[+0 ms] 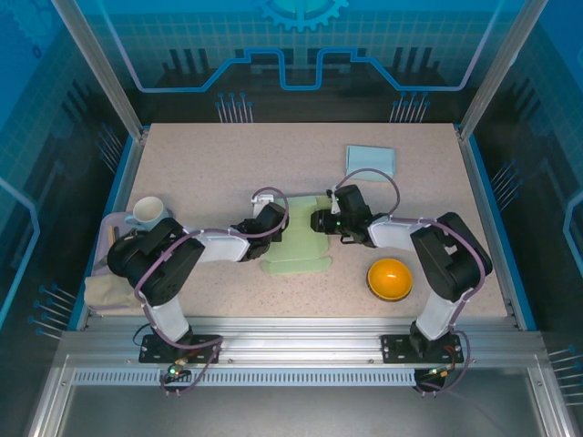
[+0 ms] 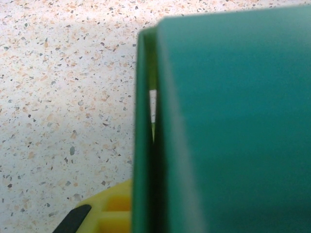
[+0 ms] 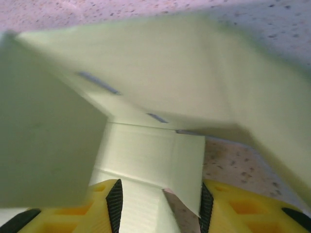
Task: Fold the paper box
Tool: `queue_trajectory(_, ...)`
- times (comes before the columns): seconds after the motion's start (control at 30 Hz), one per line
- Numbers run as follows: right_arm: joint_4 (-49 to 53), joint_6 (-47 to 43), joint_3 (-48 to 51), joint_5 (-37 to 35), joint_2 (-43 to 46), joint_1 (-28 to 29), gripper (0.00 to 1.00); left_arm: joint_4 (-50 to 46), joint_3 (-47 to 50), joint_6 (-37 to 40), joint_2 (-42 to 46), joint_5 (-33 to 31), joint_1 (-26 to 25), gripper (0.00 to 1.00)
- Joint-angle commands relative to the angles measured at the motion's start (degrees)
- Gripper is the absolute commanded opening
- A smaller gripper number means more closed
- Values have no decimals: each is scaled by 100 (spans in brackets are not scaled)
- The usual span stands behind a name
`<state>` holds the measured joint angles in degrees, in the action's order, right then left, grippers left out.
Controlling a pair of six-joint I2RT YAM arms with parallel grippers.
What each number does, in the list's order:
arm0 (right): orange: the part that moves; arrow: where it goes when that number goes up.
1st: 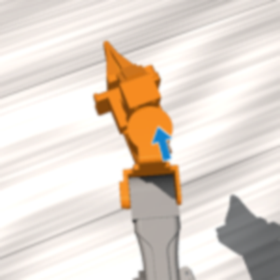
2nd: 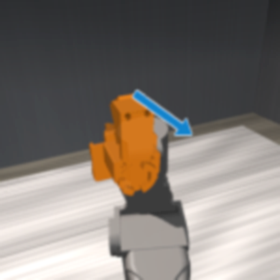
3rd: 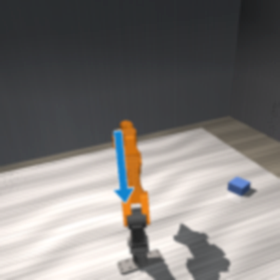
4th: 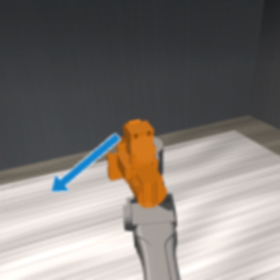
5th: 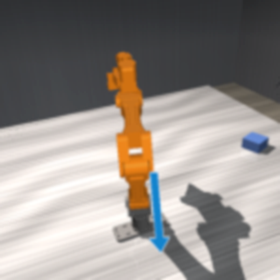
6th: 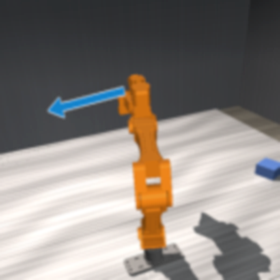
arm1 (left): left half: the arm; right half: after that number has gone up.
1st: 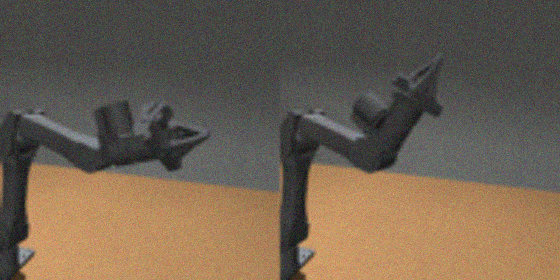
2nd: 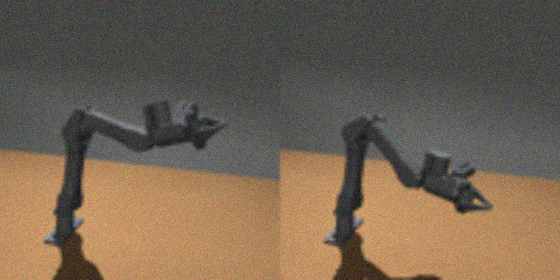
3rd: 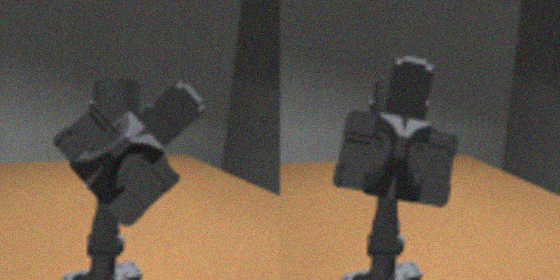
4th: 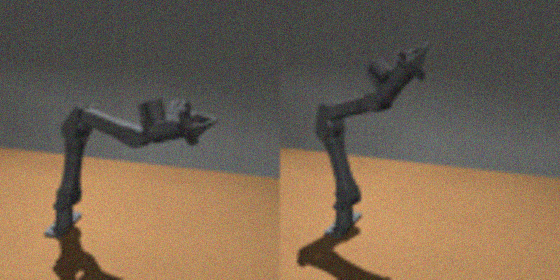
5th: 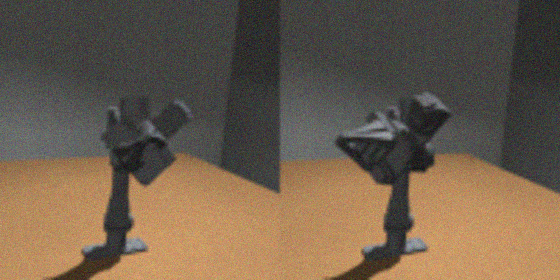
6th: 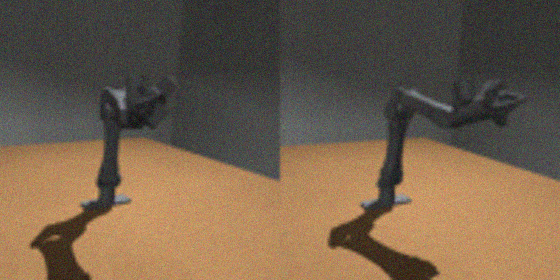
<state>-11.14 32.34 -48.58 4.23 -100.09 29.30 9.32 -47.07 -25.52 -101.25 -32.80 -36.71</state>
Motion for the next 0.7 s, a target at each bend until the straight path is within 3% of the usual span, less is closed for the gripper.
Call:
queue_trajectory(0.0, -234, -146, -73, 164, -1, 165, 45, -87, -144, -25, -96, -44, -40, 6)
queue_trajectory(0.47, -162, 78, -411, 162, -611, 480, 45, -123, -162, -24, -105, -50, -43, 6)
queue_trajectory(0.67, 261, -334, -379, 122, -41, 437, 46, -144, -163, -32, -114, -59, -40, 6)
